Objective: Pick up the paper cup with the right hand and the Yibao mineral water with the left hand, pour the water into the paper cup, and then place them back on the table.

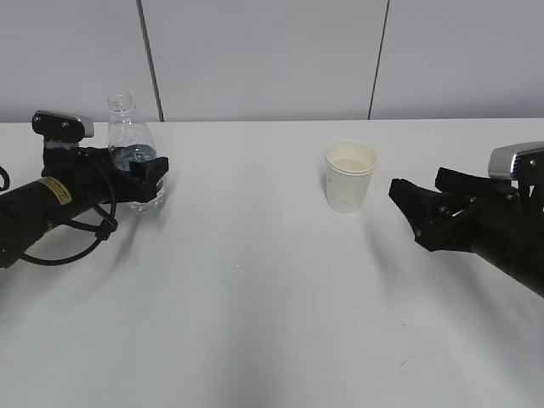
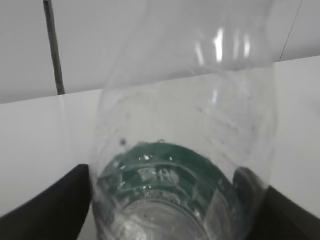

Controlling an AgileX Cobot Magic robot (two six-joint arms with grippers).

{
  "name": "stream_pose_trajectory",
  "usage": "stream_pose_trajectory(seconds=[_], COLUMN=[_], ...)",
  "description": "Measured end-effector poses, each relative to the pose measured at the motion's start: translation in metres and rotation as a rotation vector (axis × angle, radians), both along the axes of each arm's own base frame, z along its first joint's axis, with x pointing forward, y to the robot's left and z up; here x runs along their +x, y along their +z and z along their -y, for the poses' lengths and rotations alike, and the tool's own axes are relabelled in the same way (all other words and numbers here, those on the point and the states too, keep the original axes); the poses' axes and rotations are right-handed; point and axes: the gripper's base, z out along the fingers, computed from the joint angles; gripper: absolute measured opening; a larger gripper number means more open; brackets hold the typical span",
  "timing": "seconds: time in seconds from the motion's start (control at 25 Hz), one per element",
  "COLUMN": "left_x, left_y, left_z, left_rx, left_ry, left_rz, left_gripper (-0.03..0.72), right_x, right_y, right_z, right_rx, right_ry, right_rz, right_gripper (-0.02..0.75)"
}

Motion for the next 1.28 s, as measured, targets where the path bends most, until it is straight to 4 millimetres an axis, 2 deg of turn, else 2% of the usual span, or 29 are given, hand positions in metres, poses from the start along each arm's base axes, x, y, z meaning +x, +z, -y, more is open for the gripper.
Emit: stream_pose_trajectory(seconds=[0.64,0.88,1.28], left_x=[-0.005,-0.008,-0.018], left_y=[0.054,0.077,0.127], left_z=[-0.002,-0.003,-0.007], left_rx=[0.010,0.023,0.010], left_ry=[0.009,0.019,0.056], left_rz=[0.099,0.133,0.174], left_gripper=[0.532,0.532,0.532], right_x=[-0.003,0.009,0.039], right_y=[0.033,0.054,0.105], right_z=[0.001,0.002,0.005], right_rx=[-0.012,-0.059,-0.155], right_ry=[-0.007,-0.025,-0.069], right_rz=[0.086,0.085,0.053], right_gripper=[0.594,0.594,0.594])
